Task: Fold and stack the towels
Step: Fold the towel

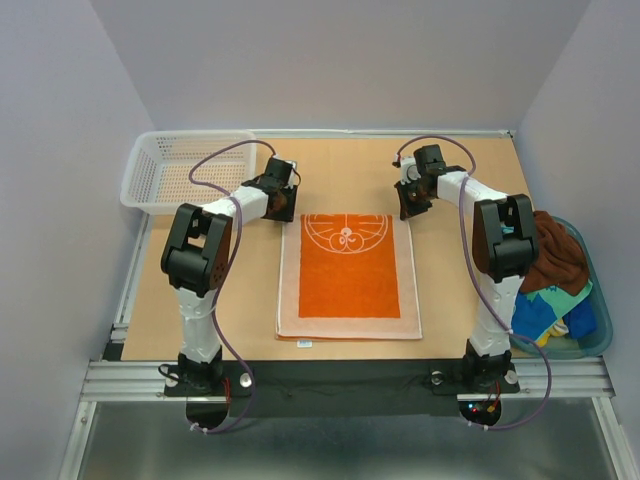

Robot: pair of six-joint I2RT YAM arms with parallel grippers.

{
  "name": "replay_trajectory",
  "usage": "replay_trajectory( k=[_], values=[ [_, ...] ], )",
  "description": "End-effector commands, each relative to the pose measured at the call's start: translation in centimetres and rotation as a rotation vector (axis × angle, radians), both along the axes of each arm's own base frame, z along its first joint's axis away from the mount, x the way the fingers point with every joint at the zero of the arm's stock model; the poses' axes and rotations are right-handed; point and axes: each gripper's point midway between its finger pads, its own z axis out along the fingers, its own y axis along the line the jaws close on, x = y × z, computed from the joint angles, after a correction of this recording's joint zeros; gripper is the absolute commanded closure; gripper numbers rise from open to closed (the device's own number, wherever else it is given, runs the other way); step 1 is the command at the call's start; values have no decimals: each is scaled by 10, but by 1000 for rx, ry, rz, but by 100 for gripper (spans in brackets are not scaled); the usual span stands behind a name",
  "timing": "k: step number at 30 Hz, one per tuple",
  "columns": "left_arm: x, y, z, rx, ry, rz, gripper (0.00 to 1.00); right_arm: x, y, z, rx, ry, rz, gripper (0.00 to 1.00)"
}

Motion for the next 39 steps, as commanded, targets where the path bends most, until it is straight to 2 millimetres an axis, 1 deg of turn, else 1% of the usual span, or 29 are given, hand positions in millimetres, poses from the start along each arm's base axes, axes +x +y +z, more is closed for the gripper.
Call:
replay_trajectory(
  k=[1, 3, 7, 8, 11, 13, 16, 17, 19, 21, 23, 24, 30, 35, 38, 39],
  values=[
    [10, 9, 16, 34, -36, 34, 49, -30, -18, -40, -93, 123, 1, 97],
    [13, 6, 26, 22, -59, 22, 49, -29, -16, -39, -89, 121, 2, 97],
    [19, -2, 56, -14, -110, -5, 47, -30, -16, -38, -87, 119, 6, 97],
    [21, -3, 69, -28, -137, -10, 46, -29, -16, -37, -85, 116, 7, 97],
    [24, -11, 93, -68, -180, -38, 46, -28, -17, -34, -91, 107, 5, 97],
    [25, -16, 101, -82, -193, -71, 46, -28, -17, -32, -92, 104, 3, 97],
    [26, -16, 98, -65, -176, -94, 46, -26, -17, -29, -90, 95, 4, 97],
    [26, -16, 90, -56, -156, -99, 46, -25, -16, -28, -88, 91, 3, 97],
    [24, -18, 83, -56, -131, -120, 47, -26, -17, -28, -92, 92, 1, 97],
    [22, -16, 73, -29, -104, -142, 47, -25, -18, -26, -94, 87, -1, 97],
    [18, -23, 68, -44, -82, -182, 50, -25, -18, -26, -94, 85, -1, 97],
    [17, -23, 63, -41, -65, -190, 50, -25, -18, -26, -95, 86, -1, 97],
    [14, -26, 49, -37, -24, -226, 51, -25, -18, -27, -96, 88, -1, 97],
    [17, -27, 34, -23, -2, -216, 51, -26, -17, -28, -90, 91, 0, 97],
    [22, -26, 33, -20, -18, -199, 51, -26, -17, -28, -93, 91, 2, 97],
    [25, -23, 31, -8, -21, -184, 51, -26, -17, -28, -92, 90, 1, 97]
  ],
)
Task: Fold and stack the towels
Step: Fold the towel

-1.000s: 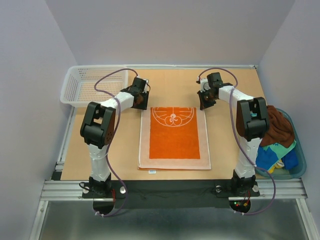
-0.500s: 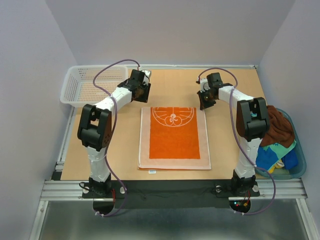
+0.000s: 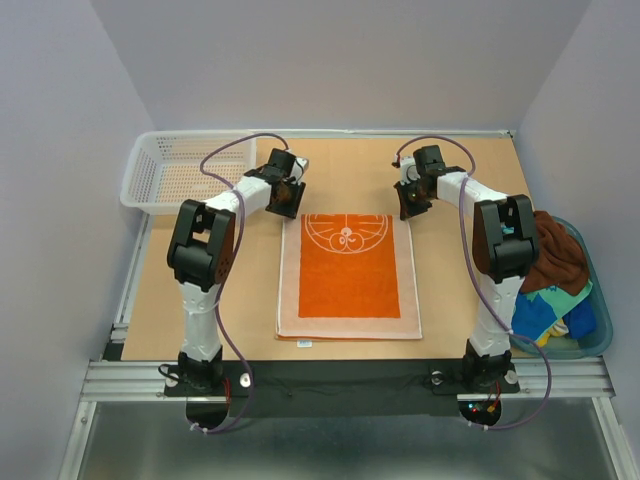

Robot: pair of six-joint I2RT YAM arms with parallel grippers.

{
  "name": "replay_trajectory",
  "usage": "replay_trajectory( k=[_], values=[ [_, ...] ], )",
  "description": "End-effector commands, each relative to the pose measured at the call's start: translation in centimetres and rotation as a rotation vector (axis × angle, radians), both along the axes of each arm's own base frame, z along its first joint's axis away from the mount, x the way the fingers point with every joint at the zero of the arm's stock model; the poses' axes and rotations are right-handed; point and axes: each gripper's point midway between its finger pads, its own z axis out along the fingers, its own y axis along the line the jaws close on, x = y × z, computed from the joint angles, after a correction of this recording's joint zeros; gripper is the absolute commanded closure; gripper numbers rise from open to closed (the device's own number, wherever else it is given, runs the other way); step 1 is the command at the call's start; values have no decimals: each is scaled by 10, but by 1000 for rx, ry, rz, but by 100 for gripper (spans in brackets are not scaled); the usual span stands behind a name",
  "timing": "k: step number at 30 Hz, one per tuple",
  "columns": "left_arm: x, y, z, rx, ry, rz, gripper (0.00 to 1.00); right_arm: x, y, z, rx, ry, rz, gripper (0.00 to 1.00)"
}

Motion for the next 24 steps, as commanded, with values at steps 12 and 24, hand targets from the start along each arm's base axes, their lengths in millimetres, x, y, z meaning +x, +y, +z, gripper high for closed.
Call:
replay_trajectory(
  k=[12, 24],
  values=[
    [4, 3, -19, 31, 30, 29, 51, -28, -19, -33, -101, 102, 0, 97],
    [-25, 9, -49, 52, 164, 36, 66, -28, -20, -34, -116, 95, 5, 98]
  ],
)
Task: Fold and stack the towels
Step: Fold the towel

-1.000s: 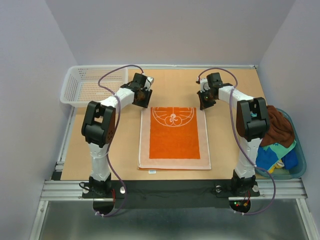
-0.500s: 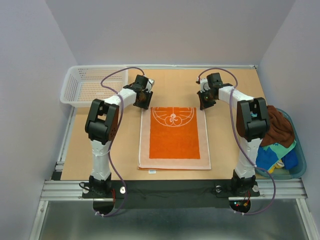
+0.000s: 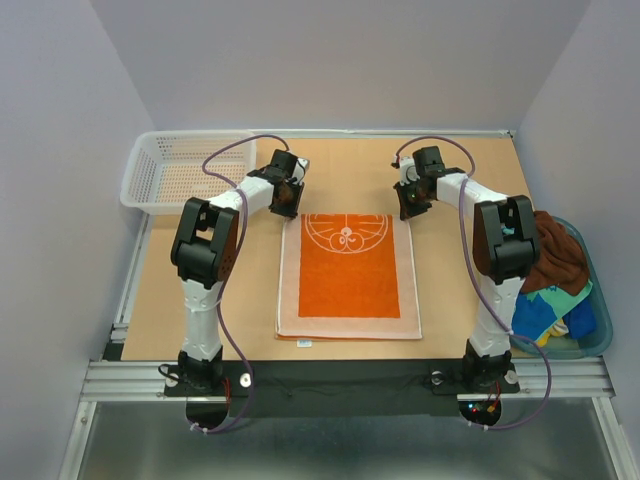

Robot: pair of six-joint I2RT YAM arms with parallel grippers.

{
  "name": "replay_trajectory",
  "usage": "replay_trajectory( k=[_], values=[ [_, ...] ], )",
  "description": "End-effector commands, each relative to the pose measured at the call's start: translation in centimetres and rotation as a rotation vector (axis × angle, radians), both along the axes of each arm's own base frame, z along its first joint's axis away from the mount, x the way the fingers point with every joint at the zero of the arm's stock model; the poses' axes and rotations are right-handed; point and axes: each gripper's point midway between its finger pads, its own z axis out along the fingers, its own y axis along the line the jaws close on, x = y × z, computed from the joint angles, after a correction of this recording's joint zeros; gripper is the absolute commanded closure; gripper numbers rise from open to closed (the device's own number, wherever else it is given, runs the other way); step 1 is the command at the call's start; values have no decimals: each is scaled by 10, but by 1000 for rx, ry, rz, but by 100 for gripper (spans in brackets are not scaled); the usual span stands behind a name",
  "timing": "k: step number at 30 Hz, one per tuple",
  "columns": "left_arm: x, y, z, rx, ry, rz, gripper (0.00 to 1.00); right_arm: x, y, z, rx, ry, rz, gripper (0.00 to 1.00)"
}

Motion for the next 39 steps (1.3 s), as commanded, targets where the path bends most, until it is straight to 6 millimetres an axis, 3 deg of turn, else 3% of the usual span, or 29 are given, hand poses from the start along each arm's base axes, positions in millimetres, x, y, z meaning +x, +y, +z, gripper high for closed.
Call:
replay_trajectory(
  k=[1, 6, 8, 9, 14, 21, 28, 32, 34, 35, 37, 38, 39],
  values=[
    [-28, 15, -36, 68, 142, 9, 69, -28, -19, -34, -105, 110, -1, 99],
    [-26, 20, -35, 76, 138, 12, 83, -25, -22, -31, -119, 95, -11, 100],
    [-22, 22, -30, 79, 119, 19, 98, -23, -22, -28, -118, 83, -15, 100],
    [-19, 21, -24, 75, 99, 16, 100, -20, -22, -24, -116, 69, -21, 100],
    [2, 16, 10, 62, -17, -14, 100, 6, -21, 10, -105, -56, -65, 100],
    [43, 17, 73, 72, -243, 2, 100, 48, -23, 57, -106, -206, -131, 99],
    [68, 14, 120, 59, -386, 15, 100, 70, -21, 96, -81, -329, -155, 99],
    [61, 13, 145, 29, -441, 1, 100, 70, -20, 117, -68, -372, -155, 99],
    [56, 15, 150, 20, -448, -1, 100, 64, -20, 118, -63, -371, -153, 100],
    [50, 15, 143, 20, -431, -5, 100, 61, -21, 127, -58, -385, -156, 100],
    [42, 17, 152, 5, -446, -1, 100, 52, -21, 126, -43, -372, -166, 99],
    [35, 18, 145, 2, -428, -1, 100, 47, -21, 126, -37, -367, -170, 99],
    [30, 18, 144, -4, -419, -4, 100, 42, -20, 139, -18, -388, -177, 100]
  ],
)
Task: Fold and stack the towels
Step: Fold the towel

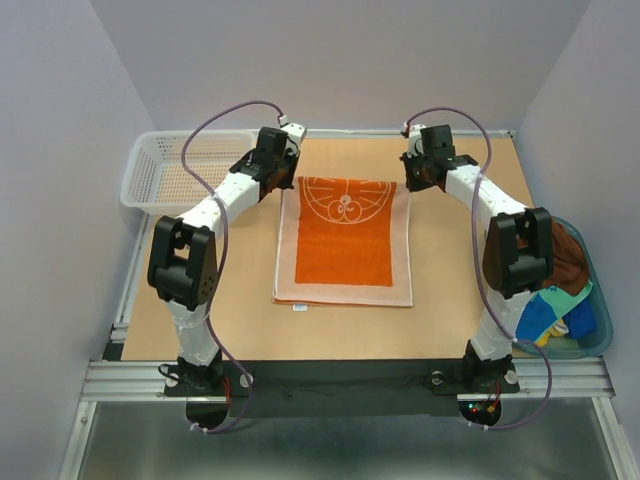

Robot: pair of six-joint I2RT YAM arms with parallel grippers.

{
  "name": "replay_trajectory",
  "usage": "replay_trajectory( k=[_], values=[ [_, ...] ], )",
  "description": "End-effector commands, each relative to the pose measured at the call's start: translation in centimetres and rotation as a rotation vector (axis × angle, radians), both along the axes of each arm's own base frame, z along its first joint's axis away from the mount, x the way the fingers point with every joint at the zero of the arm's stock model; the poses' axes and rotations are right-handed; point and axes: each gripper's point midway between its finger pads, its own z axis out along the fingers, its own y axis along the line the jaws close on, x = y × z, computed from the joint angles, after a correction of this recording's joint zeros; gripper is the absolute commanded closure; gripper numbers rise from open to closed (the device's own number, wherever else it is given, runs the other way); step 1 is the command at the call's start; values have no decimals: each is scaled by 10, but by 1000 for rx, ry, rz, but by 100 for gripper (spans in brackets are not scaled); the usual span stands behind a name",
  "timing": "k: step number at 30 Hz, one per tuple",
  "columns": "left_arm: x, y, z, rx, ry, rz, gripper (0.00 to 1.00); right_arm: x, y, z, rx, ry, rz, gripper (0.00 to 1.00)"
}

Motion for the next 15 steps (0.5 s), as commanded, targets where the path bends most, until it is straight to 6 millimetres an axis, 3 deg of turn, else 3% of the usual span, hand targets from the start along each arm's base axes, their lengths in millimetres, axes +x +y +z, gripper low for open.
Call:
replay_trajectory(
  k=[1, 3, 4, 5, 7, 8, 9, 10, 11, 12, 15],
  values=[
    [-15, 19, 30, -5, -63, 27, 100, -8, -13, 50, 19, -118, -54, 99],
    [-28, 20, 19, -15, -33, 28, 100, -24, -9, 44, 49, -91, -44, 100],
    [-32, 20, 24, -29, -44, 25, 100, -30, -7, 53, 65, -104, -39, 99],
    [-40, 21, 14, -28, -19, 22, 100, -35, -6, 56, 80, -105, -35, 99],
    [-47, 22, 17, -49, -20, 31, 100, -50, -2, 55, 112, -92, -31, 100],
    [-55, 24, 7, -45, 3, 34, 100, -56, 0, 55, 130, -87, -34, 100],
    [-60, 24, 12, -55, -11, 35, 100, -63, 2, 49, 146, -66, -28, 99],
    [-62, 24, 14, -68, -18, 39, 100, -70, 3, 54, 161, -74, -27, 100],
    [-70, 26, 7, -68, -4, 43, 100, -74, 3, 53, 172, -68, -30, 99],
    [-74, 27, 13, -79, -16, 45, 100, -84, 5, 45, 189, -42, -33, 100],
    [-90, 29, 11, -98, -7, 53, 100, -99, 9, 48, 238, -32, -51, 100]
  ],
)
